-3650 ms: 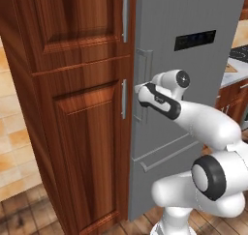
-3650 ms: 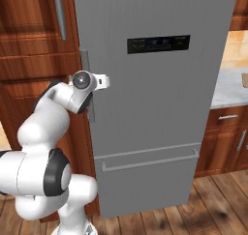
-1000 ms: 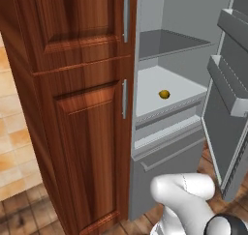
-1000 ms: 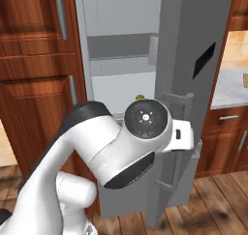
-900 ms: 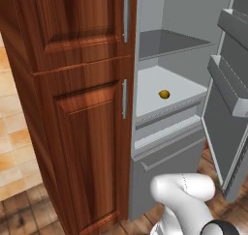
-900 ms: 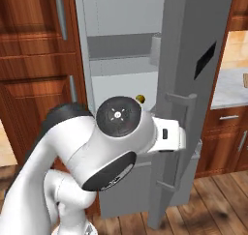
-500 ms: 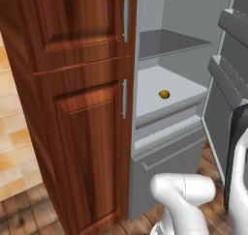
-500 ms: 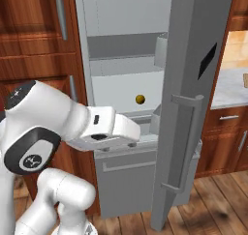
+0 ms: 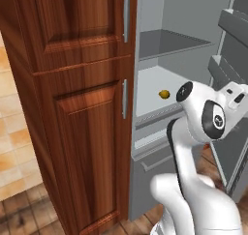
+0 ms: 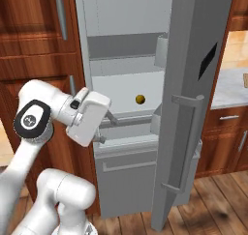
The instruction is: Retrieve a lemon from the fridge and place it on the cutting board with the fish.
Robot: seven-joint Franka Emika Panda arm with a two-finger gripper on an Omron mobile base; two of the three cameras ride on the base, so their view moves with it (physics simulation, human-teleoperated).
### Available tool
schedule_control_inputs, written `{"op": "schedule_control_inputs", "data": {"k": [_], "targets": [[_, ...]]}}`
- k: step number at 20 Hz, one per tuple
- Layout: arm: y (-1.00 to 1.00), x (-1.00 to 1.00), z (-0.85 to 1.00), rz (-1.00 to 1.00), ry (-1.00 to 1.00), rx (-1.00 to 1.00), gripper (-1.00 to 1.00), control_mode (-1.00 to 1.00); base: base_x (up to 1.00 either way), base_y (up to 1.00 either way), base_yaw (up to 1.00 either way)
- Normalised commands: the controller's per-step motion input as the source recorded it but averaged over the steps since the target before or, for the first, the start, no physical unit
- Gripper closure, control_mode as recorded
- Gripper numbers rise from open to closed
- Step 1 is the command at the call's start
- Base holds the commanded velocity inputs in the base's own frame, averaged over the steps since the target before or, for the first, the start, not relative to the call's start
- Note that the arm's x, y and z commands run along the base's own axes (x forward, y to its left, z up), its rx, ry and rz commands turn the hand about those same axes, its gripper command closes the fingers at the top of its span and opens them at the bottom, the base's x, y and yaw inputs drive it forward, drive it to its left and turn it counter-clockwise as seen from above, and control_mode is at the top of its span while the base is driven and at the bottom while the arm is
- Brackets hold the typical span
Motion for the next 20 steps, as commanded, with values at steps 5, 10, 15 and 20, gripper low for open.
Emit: {"op": "schedule_control_inputs", "data": {"k": [5, 10, 15, 20], "targets": [[-0.04, 0.96, -0.11, -0.01, 0.14, -0.08, -1.00, -1.00, 0.00, 0.00, 0.00], [-0.65, 0.76, -0.22, 0.00, 0.10, 0.00, -1.00, -1.00, 0.00, 0.00, 0.00], [-0.78, 0.88, -0.14, 0.00, 0.05, 0.00, -1.00, -1.00, 0.00, 0.00, 0.00], [-0.61, 0.59, -0.31, -0.02, 0.00, 0.00, -1.00, -1.00, 0.00, 0.00, 0.00]]}}
